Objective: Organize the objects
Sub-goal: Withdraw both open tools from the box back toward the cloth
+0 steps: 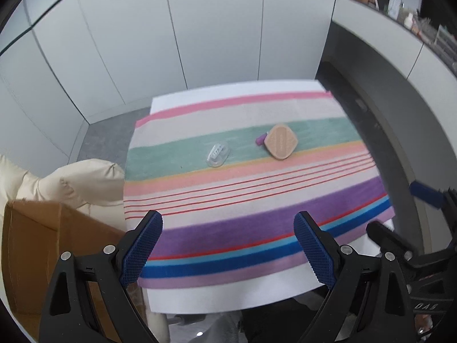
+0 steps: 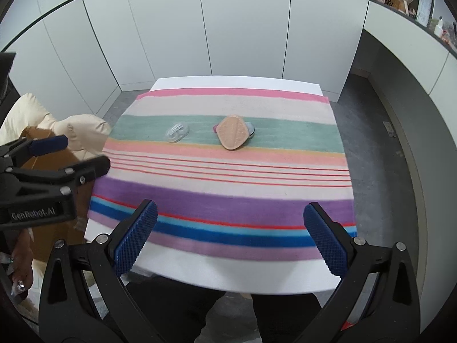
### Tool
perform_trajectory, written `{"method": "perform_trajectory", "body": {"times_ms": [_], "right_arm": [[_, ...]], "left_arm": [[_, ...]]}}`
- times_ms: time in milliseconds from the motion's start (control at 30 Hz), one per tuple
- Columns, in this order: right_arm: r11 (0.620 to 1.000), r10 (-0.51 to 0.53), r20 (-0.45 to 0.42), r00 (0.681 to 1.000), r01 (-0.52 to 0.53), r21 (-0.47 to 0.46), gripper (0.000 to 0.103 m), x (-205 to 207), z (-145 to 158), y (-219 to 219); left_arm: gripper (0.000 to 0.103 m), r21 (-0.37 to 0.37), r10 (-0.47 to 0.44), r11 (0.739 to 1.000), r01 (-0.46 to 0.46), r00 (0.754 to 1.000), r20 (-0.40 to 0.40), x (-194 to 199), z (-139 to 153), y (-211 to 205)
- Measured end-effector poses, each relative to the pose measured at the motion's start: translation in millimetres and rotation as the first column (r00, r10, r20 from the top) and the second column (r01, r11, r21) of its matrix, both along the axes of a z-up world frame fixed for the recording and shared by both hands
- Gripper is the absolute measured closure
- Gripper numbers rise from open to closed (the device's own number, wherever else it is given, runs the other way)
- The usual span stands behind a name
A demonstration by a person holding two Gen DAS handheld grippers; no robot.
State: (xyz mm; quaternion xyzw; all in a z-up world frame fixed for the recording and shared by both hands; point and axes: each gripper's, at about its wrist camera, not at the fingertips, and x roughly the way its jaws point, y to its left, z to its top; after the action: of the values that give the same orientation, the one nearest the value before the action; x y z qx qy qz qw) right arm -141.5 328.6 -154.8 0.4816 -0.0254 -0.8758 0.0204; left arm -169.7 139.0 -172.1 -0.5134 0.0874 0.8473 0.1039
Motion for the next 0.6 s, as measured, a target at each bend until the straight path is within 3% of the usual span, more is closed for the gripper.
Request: {"method": "perform_trajectory", "body": {"times_ms": [100,233,433,600], "right_arm": [[1.000,-0.003,-0.001,1.000,0.003,-0.018,0.000,-25.2,-14.0,2.0],[1.000,0.004,-0.003,1.000,-0.004,-0.011,0.000,-61.9,-36.6,0.8],[1.000,0.030,0.014,0.999,-0.030,0.008,0.000,-115.9,-86.4,1.4],[0.998,0.053,0.017,0.998,-0.053,0.015,0.000,-150.3,-125.0,-2.1]], "left_arm": [[0.009,-0.029,0.032,0.999,-0.031,0.999,0.031,-24.4,-21.6,1.2],[0.009,-0.001,0.080,0.997,-0.080,0.994,0.080,-59.7,-51.5,-1.4],[0.009,-0.022,0.125,0.992,-0.124,0.990,0.069,-105.7,-98.1,-3.6],[0.009,0.005,0.138,0.990,-0.139,0.988,0.068,-132.0,-133.3,-4.1]]}}
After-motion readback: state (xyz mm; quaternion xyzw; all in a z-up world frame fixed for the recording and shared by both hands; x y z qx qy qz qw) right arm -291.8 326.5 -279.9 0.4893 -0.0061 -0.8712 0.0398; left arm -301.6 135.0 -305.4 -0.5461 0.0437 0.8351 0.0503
